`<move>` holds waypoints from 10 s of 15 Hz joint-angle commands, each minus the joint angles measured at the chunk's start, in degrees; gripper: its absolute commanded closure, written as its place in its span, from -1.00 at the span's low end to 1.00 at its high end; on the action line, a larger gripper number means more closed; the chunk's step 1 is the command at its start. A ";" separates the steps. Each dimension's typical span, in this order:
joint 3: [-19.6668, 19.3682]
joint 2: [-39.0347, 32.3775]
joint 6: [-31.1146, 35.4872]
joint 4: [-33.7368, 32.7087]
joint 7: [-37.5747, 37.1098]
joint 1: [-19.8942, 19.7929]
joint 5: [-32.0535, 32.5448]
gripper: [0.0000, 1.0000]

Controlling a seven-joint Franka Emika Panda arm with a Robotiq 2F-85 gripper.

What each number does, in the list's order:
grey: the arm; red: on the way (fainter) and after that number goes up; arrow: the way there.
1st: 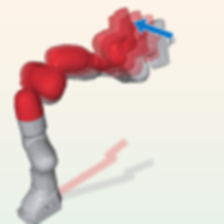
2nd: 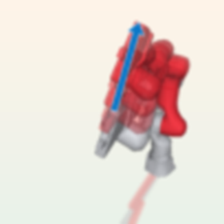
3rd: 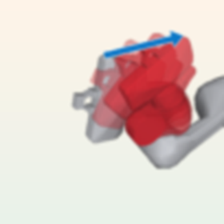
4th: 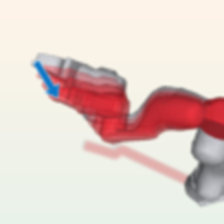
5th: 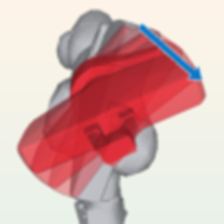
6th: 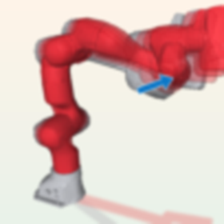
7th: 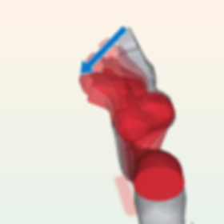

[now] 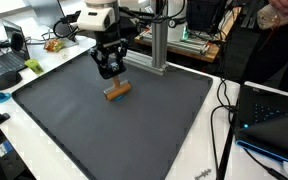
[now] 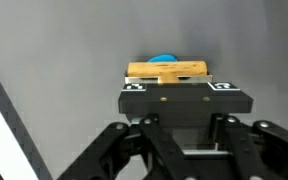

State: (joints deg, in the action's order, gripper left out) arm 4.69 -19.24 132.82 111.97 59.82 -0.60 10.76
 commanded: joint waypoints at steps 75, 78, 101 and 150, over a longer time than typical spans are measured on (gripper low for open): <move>1.30 -3.95 -2.38 -3.63 -7.33 2.85 5.97 0.56; 1.41 -4.00 -2.37 -3.66 -7.37 2.95 6.08 0.56; 2.28 -4.46 -2.92 -4.54 -6.77 3.46 6.15 0.56; -4.77 2.19 4.79 1.24 -68.26 2.62 -4.63 0.56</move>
State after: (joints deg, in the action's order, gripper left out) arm 0.84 -16.09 136.33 113.82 -8.82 2.05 6.10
